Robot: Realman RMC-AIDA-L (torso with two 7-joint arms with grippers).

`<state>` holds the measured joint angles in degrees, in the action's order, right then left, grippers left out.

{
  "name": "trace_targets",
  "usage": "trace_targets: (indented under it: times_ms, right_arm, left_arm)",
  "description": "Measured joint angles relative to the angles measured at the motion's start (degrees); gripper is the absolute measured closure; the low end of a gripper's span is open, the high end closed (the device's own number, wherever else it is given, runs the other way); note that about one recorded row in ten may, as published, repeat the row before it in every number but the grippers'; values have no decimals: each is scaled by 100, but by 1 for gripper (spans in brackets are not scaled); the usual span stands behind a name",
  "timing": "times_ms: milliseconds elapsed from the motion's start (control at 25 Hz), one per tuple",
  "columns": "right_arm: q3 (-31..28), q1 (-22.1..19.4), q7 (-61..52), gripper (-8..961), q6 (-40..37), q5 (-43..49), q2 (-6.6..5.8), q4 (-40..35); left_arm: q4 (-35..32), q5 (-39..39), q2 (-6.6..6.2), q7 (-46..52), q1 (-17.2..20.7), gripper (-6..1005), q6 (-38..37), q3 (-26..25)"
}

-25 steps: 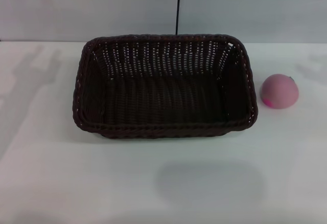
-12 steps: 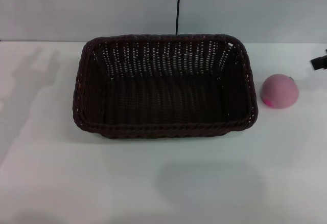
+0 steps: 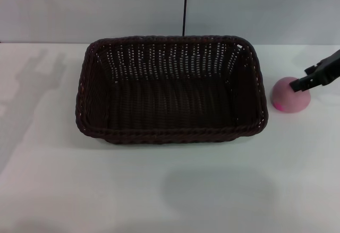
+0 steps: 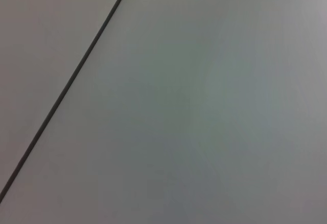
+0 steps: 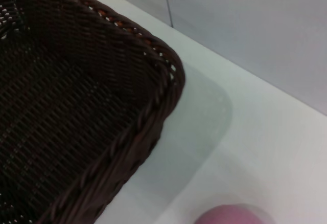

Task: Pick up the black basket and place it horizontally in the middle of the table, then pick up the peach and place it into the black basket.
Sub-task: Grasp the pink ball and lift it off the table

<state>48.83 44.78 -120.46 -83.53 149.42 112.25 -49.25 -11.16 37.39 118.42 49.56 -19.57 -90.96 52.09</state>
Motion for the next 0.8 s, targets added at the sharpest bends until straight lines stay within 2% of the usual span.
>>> trace_targets:
  times_ms: [400,680,800]
  right_arm:
    - [319,126,10,352,476,16,25,583]
    - [333,96,-31,356,502,26,75,588]
    - [337,79,-15,484,499,26,122,541]
  left_arm:
    - [157,14,1,1,-88,486,29,12]
    - [159,14,-3,1,-91,486,29,11]
    - [159,19,-3,1,-91,486,29,33]
